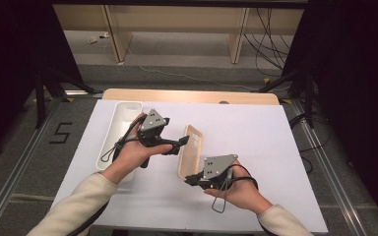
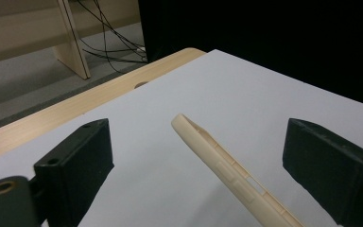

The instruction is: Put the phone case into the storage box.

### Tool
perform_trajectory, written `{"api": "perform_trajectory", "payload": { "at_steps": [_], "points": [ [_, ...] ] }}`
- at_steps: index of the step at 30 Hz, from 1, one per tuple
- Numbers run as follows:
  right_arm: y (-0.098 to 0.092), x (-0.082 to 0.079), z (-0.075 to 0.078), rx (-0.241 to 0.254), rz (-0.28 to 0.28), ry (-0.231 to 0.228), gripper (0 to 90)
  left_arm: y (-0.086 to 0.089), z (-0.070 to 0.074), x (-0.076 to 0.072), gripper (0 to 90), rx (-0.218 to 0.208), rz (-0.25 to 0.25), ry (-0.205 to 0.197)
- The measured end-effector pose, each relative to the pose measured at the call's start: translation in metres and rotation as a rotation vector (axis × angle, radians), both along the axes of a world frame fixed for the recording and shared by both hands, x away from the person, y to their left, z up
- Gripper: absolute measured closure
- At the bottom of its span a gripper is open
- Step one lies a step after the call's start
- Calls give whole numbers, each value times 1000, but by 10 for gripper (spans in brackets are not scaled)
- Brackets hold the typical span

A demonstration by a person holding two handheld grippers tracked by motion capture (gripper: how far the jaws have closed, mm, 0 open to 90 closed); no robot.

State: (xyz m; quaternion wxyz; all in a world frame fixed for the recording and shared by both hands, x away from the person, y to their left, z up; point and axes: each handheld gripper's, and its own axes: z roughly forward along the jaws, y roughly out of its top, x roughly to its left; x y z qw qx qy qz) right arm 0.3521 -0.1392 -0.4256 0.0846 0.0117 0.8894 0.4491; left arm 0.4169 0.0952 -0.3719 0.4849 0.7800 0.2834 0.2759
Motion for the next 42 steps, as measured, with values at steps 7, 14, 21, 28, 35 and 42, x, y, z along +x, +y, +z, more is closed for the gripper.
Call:
{"api": "perform_trajectory", "payload": {
  "at_steps": [7, 14, 21, 28, 35, 42],
  "points": [
    [0, 0, 1, 0, 0, -4, 883, -7, -3, 6, 156, 39, 21, 41],
    [0, 0, 1, 0, 4, -7, 883, -10, 2, 15, 179, 91, 61, 59],
    [2, 0, 2, -4, 3, -9, 884, -12, 3, 22, 202, 111, 76, 61],
    [4, -1, 2, -2, 6, -17, 884, -15, 0, 30, 275, 140, 93, 82],
    [5, -3, 2, -19, 10, -23, 884, -16, -2, 35, 428, 157, 105, 95],
    [6, -3, 1, -25, 18, -30, 883, -14, -3, 39, 577, 169, 103, 109]
  ]
}}
